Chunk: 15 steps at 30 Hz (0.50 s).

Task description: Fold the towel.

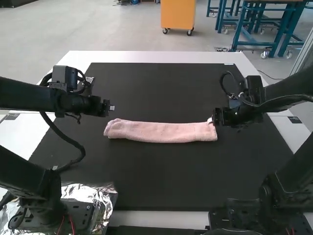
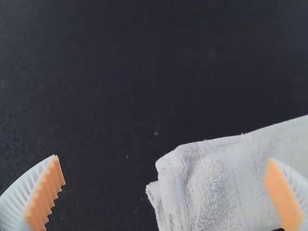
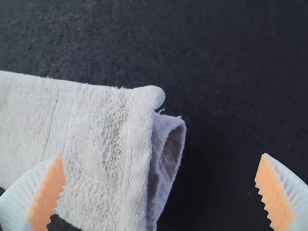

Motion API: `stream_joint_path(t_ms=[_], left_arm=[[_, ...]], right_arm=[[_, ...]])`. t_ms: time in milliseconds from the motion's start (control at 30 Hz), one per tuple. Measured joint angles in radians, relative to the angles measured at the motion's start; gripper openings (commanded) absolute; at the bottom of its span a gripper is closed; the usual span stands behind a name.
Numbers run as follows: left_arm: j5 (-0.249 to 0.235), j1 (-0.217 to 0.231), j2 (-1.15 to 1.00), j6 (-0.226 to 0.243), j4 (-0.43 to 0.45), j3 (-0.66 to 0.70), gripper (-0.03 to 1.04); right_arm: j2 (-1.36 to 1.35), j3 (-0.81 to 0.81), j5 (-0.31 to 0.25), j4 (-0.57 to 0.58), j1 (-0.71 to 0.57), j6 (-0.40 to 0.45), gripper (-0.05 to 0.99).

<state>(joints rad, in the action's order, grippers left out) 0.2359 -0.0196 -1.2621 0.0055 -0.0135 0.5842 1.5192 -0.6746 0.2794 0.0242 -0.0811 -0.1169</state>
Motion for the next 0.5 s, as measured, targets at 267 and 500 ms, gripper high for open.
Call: stream_joint_path(t_ms=[267,500], left_arm=[[-0.001,0.000,0.000,-0.008,0.014,0.002,0.97],[-0.003,0.000,0.000,-0.018,0.017,0.002,0.97]], right_arm=[[0.085,0.000,-0.005,-0.050,-0.020,0.005,0.91],[0.145,-0.002,-0.007,-0.089,-0.040,0.013,0.90]])
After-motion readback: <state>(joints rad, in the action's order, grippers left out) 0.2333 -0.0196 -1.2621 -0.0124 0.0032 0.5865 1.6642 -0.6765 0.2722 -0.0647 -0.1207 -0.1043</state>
